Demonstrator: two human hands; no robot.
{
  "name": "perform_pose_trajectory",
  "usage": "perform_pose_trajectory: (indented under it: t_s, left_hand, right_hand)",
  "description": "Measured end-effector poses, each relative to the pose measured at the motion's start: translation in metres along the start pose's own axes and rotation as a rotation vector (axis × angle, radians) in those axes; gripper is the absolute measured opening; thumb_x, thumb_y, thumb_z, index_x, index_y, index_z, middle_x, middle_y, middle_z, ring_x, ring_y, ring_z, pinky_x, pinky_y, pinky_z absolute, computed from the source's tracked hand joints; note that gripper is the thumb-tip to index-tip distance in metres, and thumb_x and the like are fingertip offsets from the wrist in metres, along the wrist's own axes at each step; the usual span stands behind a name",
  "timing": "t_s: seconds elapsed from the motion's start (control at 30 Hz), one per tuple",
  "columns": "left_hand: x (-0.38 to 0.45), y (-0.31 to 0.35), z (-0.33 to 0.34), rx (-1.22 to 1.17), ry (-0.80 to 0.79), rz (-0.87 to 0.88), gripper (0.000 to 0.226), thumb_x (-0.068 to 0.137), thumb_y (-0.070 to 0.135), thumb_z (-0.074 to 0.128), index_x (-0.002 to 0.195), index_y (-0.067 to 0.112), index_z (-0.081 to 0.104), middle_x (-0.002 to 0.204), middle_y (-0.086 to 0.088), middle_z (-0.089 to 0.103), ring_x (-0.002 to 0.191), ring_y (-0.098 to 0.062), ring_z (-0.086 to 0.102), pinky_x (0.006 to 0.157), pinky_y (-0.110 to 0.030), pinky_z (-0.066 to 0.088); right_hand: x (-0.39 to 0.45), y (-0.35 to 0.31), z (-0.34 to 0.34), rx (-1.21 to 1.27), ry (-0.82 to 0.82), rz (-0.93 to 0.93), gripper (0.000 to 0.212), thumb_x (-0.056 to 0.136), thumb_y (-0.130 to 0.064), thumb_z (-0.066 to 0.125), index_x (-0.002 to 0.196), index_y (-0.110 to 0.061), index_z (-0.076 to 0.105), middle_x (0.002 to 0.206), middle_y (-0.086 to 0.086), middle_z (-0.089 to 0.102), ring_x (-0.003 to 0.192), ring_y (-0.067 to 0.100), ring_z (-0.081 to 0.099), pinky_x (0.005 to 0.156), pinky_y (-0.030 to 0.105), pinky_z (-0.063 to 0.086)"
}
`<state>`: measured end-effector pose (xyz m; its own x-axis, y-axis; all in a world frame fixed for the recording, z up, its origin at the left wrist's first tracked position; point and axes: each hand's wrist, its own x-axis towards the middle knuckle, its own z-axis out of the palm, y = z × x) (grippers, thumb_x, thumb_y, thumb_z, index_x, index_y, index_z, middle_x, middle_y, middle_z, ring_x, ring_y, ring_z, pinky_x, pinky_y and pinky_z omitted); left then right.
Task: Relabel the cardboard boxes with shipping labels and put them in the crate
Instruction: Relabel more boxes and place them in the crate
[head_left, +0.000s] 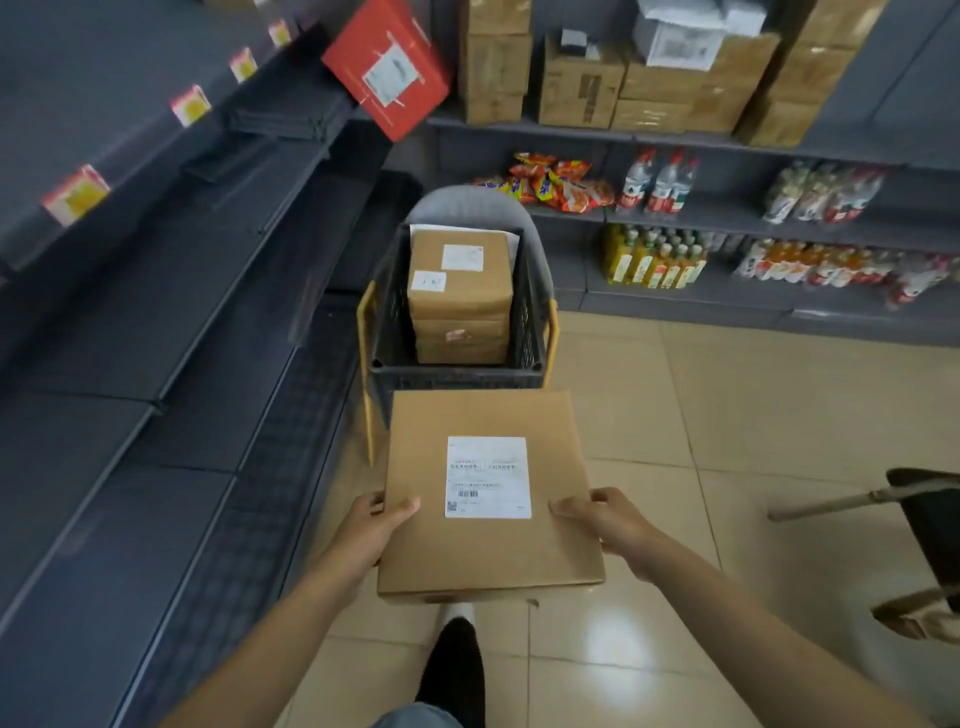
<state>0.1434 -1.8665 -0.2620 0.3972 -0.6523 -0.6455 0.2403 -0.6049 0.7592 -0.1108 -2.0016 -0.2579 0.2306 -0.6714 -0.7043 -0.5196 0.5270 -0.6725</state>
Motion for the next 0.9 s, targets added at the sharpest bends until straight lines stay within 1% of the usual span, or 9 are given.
perform_pose_trajectory:
  t_s: [0.17,0.27,0.37,0.53,0.6,0.7,0.77,0.83,0.9]
  left_hand:
    - [0.072,0.073,-0.005,-0.001,-0.023,0.038,0.053,0.086,0.036,0.068,0.13,0.017,0.046,0.107,0.004,0.063,0.092,-0.011,0.062,0.07,-0.029,0.05]
    - [0.108,0.117,-0.003,0.013,-0.006,0.065,0.053,0.089,0.032,0.066,0.134,0.014,0.045,0.123,-0.003,0.059,0.097,-0.016,0.059,0.083,-0.031,0.048]
    - [0.143,0.15,-0.002,0.034,0.045,0.085,0.052,0.09,0.027,0.065,0.135,0.01,0.044,0.124,-0.007,0.057,0.099,-0.019,0.056,0.09,-0.031,0.045]
    - [0.209,0.196,-0.009,0.036,0.096,0.075,0.057,0.087,0.024,0.068,0.137,0.009,0.042,0.123,-0.007,0.057,0.104,-0.022,0.058,0.09,-0.035,0.048]
    - [0.236,0.209,-0.012,0.017,0.119,0.079,0.059,0.086,0.022,0.07,0.136,0.008,0.042,0.125,-0.007,0.059,0.103,-0.021,0.06,0.09,-0.036,0.05]
    - [0.274,0.228,-0.017,0.019,0.129,0.047,0.064,0.083,0.023,0.073,0.137,0.01,0.041,0.126,-0.008,0.059,0.106,-0.022,0.061,0.093,-0.04,0.05]
    - [0.297,0.238,-0.02,0.038,0.113,0.041,0.063,0.082,0.027,0.074,0.134,0.015,0.041,0.122,-0.002,0.059,0.102,-0.016,0.06,0.086,-0.036,0.051]
    - [0.318,0.244,-0.022,0.076,0.112,0.061,0.059,0.081,0.025,0.075,0.131,0.018,0.045,0.116,0.001,0.06,0.095,-0.009,0.06,0.077,-0.027,0.05]
    - [0.336,0.246,-0.023,0.13,0.102,0.055,0.055,0.081,0.02,0.075,0.129,0.017,0.048,0.116,0.001,0.061,0.096,-0.01,0.06,0.078,-0.026,0.049]
  right_hand:
    - [0.066,-0.072,-0.006,-0.001,-0.007,0.001,0.082,0.061,-0.045,0.079,0.127,-0.008,0.046,0.12,0.007,0.06,0.106,0.022,0.06,0.093,0.041,0.05]
    - [0.102,-0.113,-0.011,0.015,0.018,-0.011,0.076,0.068,-0.04,0.079,0.128,-0.008,0.044,0.121,0.007,0.059,0.107,0.022,0.059,0.092,0.039,0.049]
    - [0.136,-0.143,-0.014,0.036,0.029,-0.006,0.069,0.075,-0.036,0.076,0.129,-0.009,0.041,0.122,0.006,0.057,0.107,0.022,0.058,0.092,0.04,0.049]
    - [0.2,-0.203,-0.02,0.026,-0.018,-0.035,0.081,0.053,-0.043,0.076,0.121,-0.013,0.044,0.116,0.003,0.059,0.102,0.017,0.058,0.072,0.03,0.047]
    - [0.228,-0.223,-0.02,0.014,-0.036,-0.05,0.066,0.052,-0.041,0.077,0.107,-0.015,0.05,0.104,-0.002,0.063,0.094,0.014,0.062,0.07,0.031,0.051]
    - [0.269,-0.248,-0.022,0.006,-0.053,-0.062,0.038,0.063,-0.031,0.085,0.083,-0.023,0.054,0.081,-0.013,0.066,0.075,0.002,0.063,0.055,0.018,0.049]
    - [0.292,-0.26,-0.023,-0.037,-0.068,-0.046,0.04,0.068,-0.031,0.084,0.094,-0.02,0.056,0.094,-0.006,0.067,0.087,0.01,0.064,0.066,0.023,0.051]
    - [0.314,-0.271,-0.022,-0.093,-0.077,-0.018,0.06,0.065,-0.034,0.085,0.112,-0.012,0.055,0.109,0.003,0.066,0.101,0.02,0.063,0.081,0.032,0.05]
    - [0.329,-0.276,-0.019,-0.142,-0.061,0.006,0.067,0.064,-0.032,0.086,0.117,-0.008,0.054,0.112,0.004,0.065,0.101,0.019,0.061,0.075,0.03,0.048]
